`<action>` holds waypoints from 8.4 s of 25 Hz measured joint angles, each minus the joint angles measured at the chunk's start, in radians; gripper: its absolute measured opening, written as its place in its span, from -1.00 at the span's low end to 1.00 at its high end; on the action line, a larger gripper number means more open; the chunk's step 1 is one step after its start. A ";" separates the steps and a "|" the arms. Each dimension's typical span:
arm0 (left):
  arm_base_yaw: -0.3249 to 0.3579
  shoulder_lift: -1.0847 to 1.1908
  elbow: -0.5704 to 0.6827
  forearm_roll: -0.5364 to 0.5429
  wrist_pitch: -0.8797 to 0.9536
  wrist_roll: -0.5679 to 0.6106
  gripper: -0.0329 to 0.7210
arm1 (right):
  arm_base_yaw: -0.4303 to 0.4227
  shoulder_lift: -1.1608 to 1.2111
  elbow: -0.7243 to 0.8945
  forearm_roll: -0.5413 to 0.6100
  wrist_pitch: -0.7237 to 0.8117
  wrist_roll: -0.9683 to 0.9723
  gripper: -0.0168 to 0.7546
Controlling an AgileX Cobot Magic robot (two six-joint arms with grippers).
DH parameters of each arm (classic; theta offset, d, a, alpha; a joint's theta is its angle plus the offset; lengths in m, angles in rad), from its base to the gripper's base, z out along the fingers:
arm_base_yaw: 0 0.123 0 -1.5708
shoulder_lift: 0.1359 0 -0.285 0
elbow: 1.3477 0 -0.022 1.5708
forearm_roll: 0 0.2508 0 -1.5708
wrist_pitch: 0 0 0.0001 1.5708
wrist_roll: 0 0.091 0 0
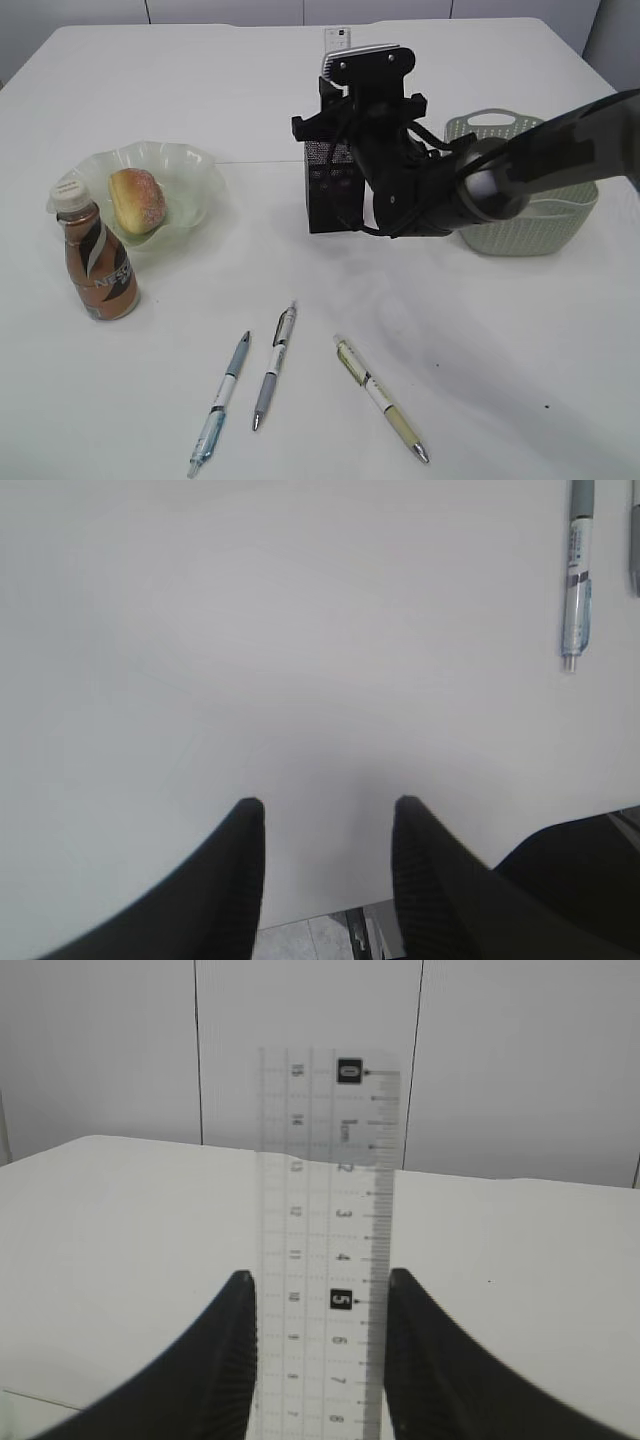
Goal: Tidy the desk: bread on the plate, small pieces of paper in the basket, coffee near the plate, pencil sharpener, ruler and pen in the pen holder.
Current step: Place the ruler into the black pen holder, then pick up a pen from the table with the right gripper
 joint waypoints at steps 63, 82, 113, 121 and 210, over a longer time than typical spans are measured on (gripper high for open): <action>0.000 0.000 0.000 0.007 0.012 0.000 -0.10 | -0.009 -0.040 -0.047 0.065 0.193 0.025 0.07; 0.000 0.000 0.000 -0.018 -0.023 0.000 -0.10 | -0.009 -0.487 -0.047 0.024 1.446 -0.118 0.03; 0.000 0.000 0.000 -0.082 0.058 -0.040 -0.10 | 0.003 -0.291 -0.049 -0.264 2.054 0.459 0.03; 0.000 0.000 0.000 -0.082 0.061 -0.072 -0.10 | 0.076 -0.238 -0.049 -0.238 2.050 0.450 0.03; 0.000 0.000 0.000 -0.082 0.065 -0.077 -0.10 | 0.132 -0.167 0.106 -0.317 1.741 0.367 0.02</action>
